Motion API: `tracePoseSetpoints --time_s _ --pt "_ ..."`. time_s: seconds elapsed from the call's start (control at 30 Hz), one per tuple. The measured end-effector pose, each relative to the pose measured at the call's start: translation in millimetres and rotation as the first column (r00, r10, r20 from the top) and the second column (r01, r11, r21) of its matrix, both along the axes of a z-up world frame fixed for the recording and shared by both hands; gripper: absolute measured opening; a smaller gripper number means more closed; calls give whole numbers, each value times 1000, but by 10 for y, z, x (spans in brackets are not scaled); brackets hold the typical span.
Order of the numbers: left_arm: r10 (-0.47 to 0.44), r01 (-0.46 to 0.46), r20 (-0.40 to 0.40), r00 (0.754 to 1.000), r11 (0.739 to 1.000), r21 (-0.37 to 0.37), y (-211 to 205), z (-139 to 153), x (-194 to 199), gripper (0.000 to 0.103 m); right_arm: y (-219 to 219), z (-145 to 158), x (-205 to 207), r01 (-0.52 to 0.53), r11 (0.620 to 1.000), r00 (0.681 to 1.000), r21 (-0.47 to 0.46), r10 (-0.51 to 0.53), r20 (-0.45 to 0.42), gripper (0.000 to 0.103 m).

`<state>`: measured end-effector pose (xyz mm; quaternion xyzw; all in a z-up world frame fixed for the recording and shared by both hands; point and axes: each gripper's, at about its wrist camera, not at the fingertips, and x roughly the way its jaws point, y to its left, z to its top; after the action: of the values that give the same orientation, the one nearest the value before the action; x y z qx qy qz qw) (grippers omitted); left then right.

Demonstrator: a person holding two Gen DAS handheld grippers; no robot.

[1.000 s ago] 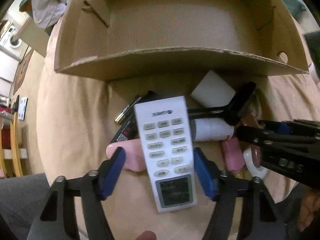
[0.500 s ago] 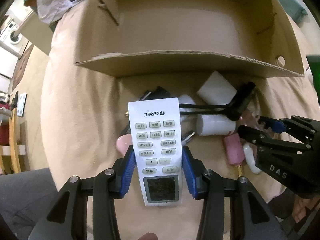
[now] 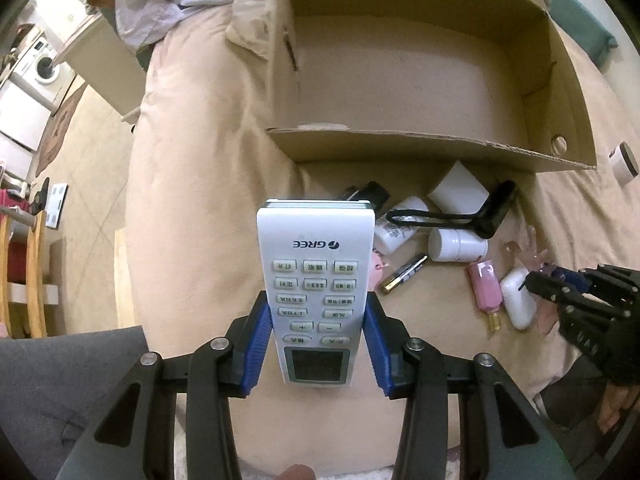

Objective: Organize rigid objects
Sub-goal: 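Lift the remote and comb and carry both into the cardboard box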

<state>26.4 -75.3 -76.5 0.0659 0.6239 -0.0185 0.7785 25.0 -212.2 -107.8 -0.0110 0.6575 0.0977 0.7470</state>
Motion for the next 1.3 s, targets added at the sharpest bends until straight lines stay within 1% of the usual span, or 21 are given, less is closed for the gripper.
tracePoseSetpoints --time_s 0.13,0.17,0.23,0.27,0.33,0.37,0.43,0.53,0.57,0.63,0.73,0.87,1.03,1.17,1.3 --pt "14 -14 12 1000 1000 -6 114 31 -66 41 -250 128 32 10 1000 1000 16 -10 3 17" --pt "18 -18 8 1000 1000 -12 106 1 -45 41 -407 146 59 15 999 1000 34 -15 -2 17" --pt "20 -20 8 1000 1000 -17 75 30 -18 41 -485 260 80 27 998 1000 64 -27 2 17" --pt "19 -19 13 1000 1000 -16 113 30 -1 41 -512 318 53 30 996 999 85 -31 11 17" --pt "21 -21 20 1000 1000 -17 79 61 20 41 -635 640 70 36 993 999 116 -41 36 17" --pt "21 -21 21 1000 1000 -23 72 71 25 41 -662 727 67 39 990 998 133 -46 51 17" --pt "17 -17 24 1000 999 -34 69 96 29 41 -805 761 -57 48 983 995 180 -63 79 17" --pt "7 -5 37 999 999 -41 -9 176 60 41 -885 952 -79 52 973 990 225 -79 114 17" --pt "4 -2 41 999 999 -44 48 164 81 41 -915 942 -108 52 971 989 233 -83 126 17" --pt "-1 3 51 999 999 -46 -1 256 122 41 -937 1020 -98 51 967 985 249 -90 148 17" --pt "-11 14 68 998 999 -49 -12 405 156 41 -854 1087 -49 45 963 980 264 -94 175 17" --pt "-19 24 99 995 998 -51 -75 583 267 41 -804 1140 103 39 960 973 276 -99 208 17" --pt "-14 22 128 992 998 -58 -129 751 520 41 -765 1221 364 20 958 966 286 -93 242 17" --pt "-10 20 140 990 998 -64 -194 808 768 41 -721 1178 595 11 959 963 282 -86 255 17" --pt "-33 41 160 987 998 -46 -308 791 1011 41 -676 1102 877 9 959 964 282 -83 253 17"
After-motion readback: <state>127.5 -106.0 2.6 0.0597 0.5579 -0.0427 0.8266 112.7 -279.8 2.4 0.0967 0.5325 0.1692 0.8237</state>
